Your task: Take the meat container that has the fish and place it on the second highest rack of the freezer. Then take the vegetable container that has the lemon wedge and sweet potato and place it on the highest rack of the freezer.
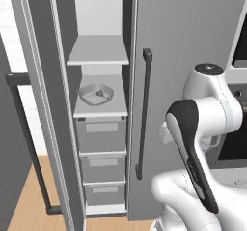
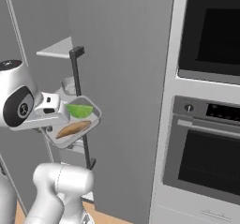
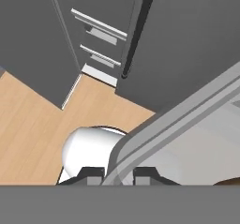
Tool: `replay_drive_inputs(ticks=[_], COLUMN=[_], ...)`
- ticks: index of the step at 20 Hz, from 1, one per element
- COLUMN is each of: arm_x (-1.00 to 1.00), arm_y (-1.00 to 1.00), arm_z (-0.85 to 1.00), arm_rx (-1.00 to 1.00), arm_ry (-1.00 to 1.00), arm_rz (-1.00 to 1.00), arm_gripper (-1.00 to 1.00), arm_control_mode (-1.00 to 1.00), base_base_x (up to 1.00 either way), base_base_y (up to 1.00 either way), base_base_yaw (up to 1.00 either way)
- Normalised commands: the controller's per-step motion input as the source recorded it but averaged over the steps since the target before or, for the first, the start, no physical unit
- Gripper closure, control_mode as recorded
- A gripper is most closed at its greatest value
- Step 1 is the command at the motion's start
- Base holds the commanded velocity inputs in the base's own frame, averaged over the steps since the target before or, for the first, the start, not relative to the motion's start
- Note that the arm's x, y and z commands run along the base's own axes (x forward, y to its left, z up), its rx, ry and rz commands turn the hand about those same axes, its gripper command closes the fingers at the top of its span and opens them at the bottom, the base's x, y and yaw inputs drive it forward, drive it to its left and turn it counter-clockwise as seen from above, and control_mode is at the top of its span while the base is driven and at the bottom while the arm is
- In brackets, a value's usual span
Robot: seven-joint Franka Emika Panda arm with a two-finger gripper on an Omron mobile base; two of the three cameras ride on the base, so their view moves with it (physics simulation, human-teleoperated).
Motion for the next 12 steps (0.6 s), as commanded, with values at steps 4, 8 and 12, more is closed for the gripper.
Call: replay_drive_inputs(ticks=[4, 8, 12], arm_x=[0.0, 0.0, 0.0], arm_y=[0.0, 0.0, 0.0], arm_z=[0.0, 0.0, 0.0], arm_rx=[0.0, 0.0, 0.0], arm_ry=[0.0, 0.0, 0.0], arm_rz=[0.0, 0.0, 0.0], arm_gripper=[1.0, 1.0, 1.0], arm_control_mode=[1.0, 1.0, 1.0], base_base_x=[0.4, 0.56, 0.58], base_base_y=[0.33, 0.4, 0.42], base_base_yaw=[0.0, 0.0, 0.0])
